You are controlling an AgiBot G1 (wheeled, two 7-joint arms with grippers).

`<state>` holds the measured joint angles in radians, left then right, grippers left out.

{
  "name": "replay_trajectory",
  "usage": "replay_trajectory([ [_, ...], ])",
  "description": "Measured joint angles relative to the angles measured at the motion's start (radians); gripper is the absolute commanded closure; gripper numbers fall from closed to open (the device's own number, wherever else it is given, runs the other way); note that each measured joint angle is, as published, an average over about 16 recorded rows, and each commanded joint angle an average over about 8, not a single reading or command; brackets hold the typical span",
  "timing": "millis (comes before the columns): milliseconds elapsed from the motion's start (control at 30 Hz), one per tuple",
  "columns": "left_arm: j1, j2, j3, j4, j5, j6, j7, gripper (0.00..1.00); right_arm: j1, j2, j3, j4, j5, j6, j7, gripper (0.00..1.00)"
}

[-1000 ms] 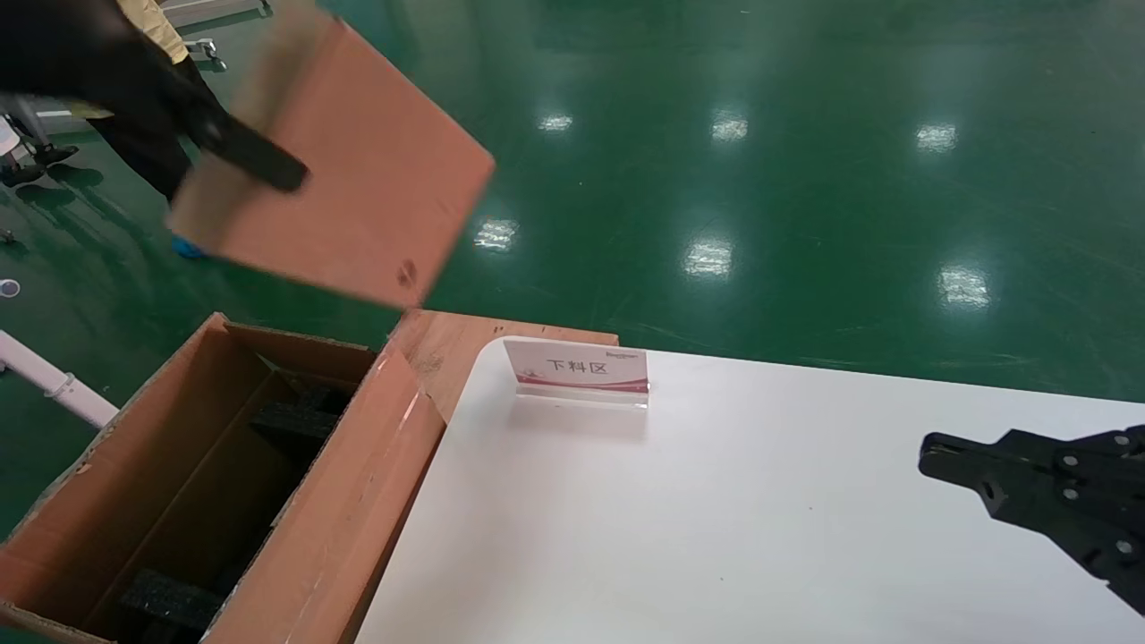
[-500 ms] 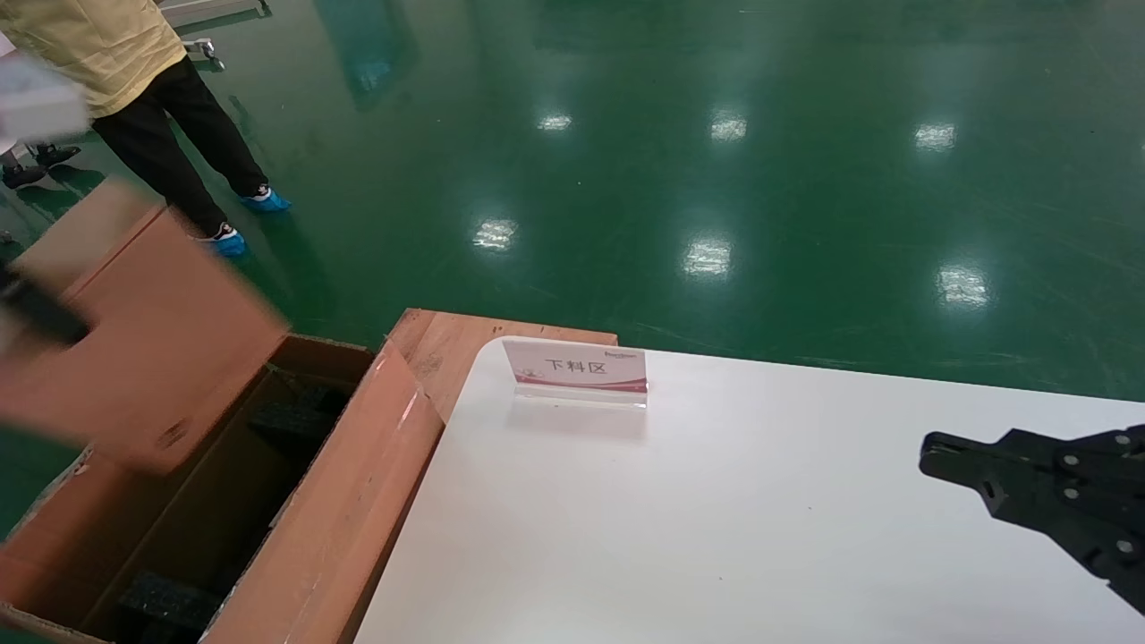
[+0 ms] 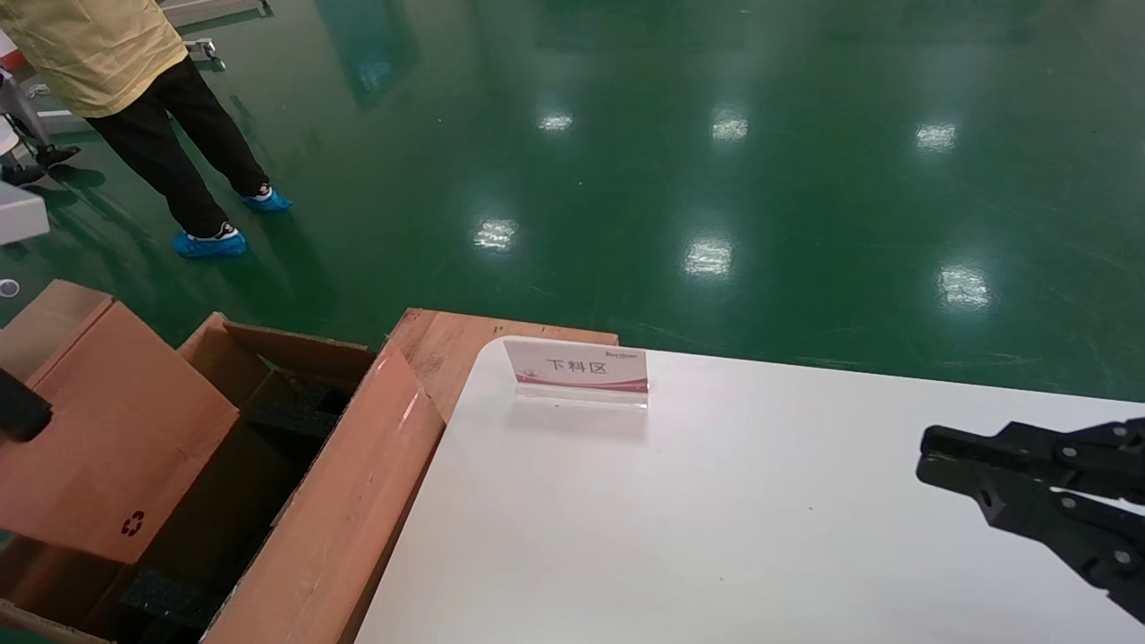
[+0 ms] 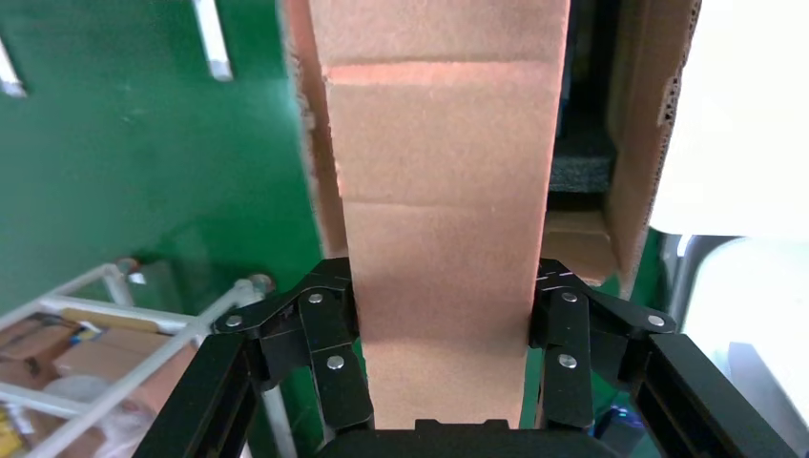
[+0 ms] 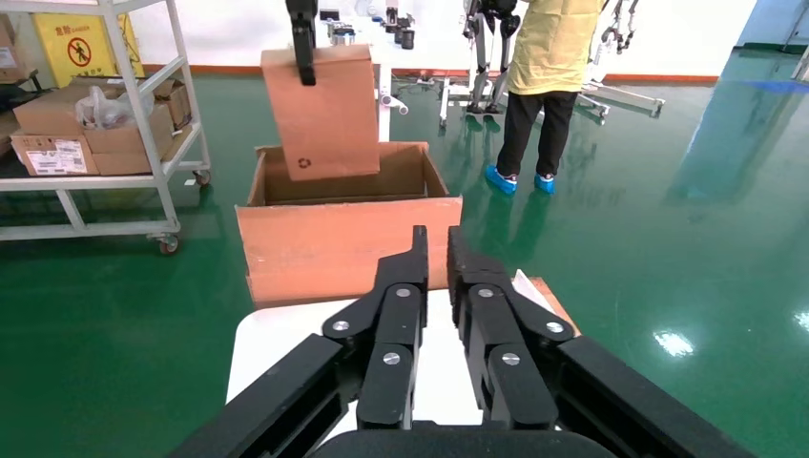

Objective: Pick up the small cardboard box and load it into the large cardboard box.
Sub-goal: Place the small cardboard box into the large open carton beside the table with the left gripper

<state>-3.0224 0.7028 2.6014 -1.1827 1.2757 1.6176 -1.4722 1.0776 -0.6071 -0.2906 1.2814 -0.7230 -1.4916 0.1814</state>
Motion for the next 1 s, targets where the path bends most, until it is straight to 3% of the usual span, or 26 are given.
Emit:
replay_trajectory([
  [533, 0.110, -0.191, -0.120, -0.112, 0.139, -0.055, -0.133, 1.00, 0.000, 0.000, -0.001, 0.000, 0.001, 0.000, 0.000, 0.00],
  [1000, 0.181, -0.229, -0.158, -0.129, 0.224, -0.067, -0.149, 1.00, 0.000, 0.001, -0.002, 0.000, 0.001, 0.001, -0.001, 0.00],
])
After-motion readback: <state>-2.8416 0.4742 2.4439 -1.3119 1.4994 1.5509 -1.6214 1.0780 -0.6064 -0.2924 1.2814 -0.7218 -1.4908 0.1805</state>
